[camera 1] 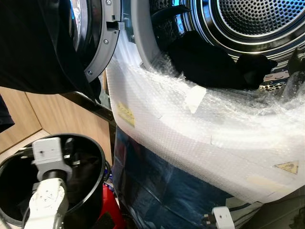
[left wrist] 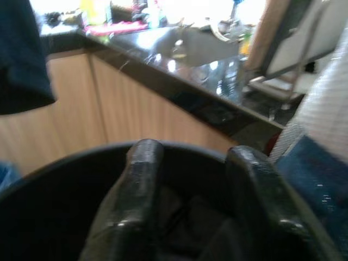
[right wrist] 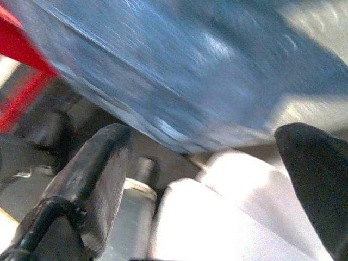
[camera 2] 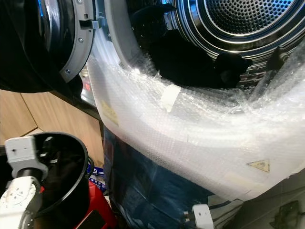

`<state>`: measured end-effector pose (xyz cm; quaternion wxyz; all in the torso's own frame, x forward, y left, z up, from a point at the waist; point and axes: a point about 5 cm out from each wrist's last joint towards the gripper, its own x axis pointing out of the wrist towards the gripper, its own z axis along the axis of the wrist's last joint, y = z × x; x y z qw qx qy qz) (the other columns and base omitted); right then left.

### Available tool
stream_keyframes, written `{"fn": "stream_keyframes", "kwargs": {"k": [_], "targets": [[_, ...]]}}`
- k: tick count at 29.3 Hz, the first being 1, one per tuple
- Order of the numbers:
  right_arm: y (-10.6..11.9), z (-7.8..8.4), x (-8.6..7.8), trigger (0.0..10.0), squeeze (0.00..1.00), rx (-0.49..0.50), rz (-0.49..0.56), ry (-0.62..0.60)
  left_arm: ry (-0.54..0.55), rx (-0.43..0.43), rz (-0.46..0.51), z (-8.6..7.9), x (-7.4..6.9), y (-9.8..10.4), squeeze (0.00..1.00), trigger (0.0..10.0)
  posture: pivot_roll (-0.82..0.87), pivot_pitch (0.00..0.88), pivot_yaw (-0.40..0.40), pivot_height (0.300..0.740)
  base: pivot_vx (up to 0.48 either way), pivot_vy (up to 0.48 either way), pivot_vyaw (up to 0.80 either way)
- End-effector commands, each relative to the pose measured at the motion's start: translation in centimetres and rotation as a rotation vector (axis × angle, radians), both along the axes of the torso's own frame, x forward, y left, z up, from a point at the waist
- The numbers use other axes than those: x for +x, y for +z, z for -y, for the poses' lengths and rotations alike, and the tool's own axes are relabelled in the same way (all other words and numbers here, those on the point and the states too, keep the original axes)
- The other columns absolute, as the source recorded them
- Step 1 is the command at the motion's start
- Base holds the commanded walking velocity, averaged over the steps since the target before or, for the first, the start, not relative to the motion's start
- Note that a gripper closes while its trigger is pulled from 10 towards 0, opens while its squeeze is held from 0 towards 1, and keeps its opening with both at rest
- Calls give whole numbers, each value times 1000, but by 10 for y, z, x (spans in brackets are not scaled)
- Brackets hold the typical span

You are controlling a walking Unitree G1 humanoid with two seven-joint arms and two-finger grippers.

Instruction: Clothes washing

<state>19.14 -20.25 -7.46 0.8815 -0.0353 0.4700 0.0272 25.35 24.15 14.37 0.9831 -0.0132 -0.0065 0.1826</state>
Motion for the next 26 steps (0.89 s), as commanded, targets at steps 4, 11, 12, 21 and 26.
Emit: {"fn": "stream_keyframes", "kwargs": {"k": [4, 11, 12, 21, 26], "targets": [[-6, 4, -7, 10000, 0, -112, -12, -78, 61, -168, -100, -3, -5, -11, 1000, 10000, 179, 73, -66, 740, 0, 0, 0], [-5, -2, -3, 10000, 0, -145, -1, -42, 73, -235, -169, -14, -6, -17, 1000, 10000, 177, 84, -70, 740, 0, 0, 0], [-5, -2, -3, 10000, 0, -145, -1, -42, 73, -235, -169, -14, -6, -17, 1000, 10000, 177, 84, -70, 740, 0, 0, 0], [-5, -1, -2, 10000, 0, -159, 8, -45, -103, -191, -211, 2, 2, -11, 1000, 10000, 169, 90, -78, 740, 0, 0, 0], [-6, -1, -4, 10000, 0, -162, 3, -42, -160, -161, -236, 6, 6, -10, 1000, 10000, 163, 88, -79, 740, 0, 0, 0]]}}
